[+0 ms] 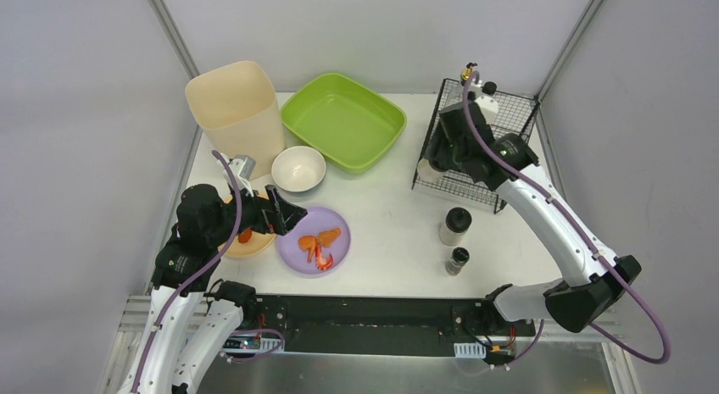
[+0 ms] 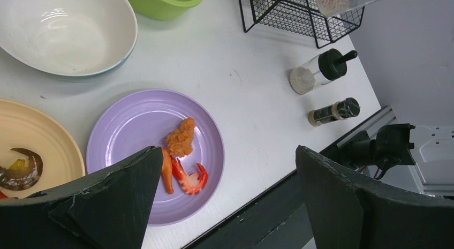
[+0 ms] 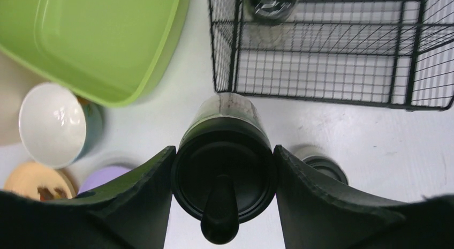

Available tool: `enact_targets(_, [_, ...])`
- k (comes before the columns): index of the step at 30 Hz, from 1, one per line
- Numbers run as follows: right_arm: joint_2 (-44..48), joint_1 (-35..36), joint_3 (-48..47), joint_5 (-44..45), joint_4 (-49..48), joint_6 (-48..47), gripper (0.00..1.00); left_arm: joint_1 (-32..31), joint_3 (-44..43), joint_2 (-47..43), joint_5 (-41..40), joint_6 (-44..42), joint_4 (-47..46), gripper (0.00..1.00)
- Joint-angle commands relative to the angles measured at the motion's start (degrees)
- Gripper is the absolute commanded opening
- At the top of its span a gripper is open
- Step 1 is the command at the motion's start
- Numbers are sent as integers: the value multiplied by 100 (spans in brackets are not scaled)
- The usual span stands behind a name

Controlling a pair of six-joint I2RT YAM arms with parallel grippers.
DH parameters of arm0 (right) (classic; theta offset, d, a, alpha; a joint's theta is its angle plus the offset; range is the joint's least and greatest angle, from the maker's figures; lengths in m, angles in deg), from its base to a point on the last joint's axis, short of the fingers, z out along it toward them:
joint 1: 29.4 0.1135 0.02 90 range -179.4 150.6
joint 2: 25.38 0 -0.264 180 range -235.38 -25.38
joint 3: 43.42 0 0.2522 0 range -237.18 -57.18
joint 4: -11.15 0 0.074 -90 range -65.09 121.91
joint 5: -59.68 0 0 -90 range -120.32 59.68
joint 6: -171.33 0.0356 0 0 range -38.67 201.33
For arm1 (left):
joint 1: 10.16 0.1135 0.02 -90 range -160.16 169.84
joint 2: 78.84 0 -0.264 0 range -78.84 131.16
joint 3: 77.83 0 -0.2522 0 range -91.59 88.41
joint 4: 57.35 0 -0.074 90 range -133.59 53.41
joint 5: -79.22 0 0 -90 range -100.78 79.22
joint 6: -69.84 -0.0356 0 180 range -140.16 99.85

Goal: Clear the kitchen counter

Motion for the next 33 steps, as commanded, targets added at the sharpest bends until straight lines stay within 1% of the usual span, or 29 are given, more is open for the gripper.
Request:
enact_targets(1, [-28, -603, -491, 14, -45, -260, 17, 67, -12, -34, 162, 4, -185, 100])
enact_targets(10, [-287, -1660, -717, -28, -41, -465, 16, 67, -16, -26, 205, 8, -187, 100])
enact_targets(19, [-452, -2351, -818, 40, -300, -612, 15, 69, -17, -22, 232, 8, -187, 100])
enact_targets(27, [-674, -2789, -881, 74, -566, -665, 15, 74, -21, -3, 236, 8, -187, 100])
enact_targets(33, [-1005, -2964, -1078, 38, -646, -683, 14, 74, -20, 4, 250, 8, -187, 100])
